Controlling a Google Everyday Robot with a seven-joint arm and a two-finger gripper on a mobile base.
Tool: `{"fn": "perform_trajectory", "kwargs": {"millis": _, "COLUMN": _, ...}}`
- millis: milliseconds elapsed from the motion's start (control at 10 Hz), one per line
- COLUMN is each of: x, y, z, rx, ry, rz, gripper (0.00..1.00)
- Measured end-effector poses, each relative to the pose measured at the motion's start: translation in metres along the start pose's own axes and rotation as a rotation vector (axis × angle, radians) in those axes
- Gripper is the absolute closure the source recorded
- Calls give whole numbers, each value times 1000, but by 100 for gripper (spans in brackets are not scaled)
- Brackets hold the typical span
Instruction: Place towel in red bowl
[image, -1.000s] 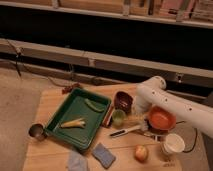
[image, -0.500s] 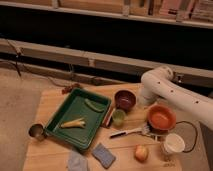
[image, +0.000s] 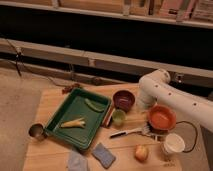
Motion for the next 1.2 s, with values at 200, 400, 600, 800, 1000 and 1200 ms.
{"fn": "perform_trajectory", "kwargs": {"millis": 200, "x": -14, "y": 11, "z": 3, "rx": 0, "ry": 12, "rz": 31, "gripper": 23}}
{"fn": "perform_trajectory", "kwargs": {"millis": 400, "x": -19, "y": 21, "z": 10, "rx": -15, "ry": 22, "rz": 61, "gripper": 20}}
{"fn": "perform_trajectory", "kwargs": {"millis": 600, "x": -10, "y": 23, "z": 19, "rx": -33, "ry": 25, "rz": 97, "gripper": 20}}
{"fn": "perform_trajectory", "kwargs": {"millis": 800, "x": 8, "y": 25, "z": 24, "rx": -50, "ry": 24, "rz": 138, "gripper": 20}}
{"fn": "perform_trajectory", "kwargs": {"millis": 1000, "x": 18, "y": 27, "z": 30, "rx": -68, "ry": 22, "rz": 167, "gripper": 20}}
{"fn": "perform_trajectory", "kwargs": {"millis": 1200, "x": 26, "y": 35, "z": 41, "rx": -89, "ry": 14, "rz": 204, "gripper": 20}}
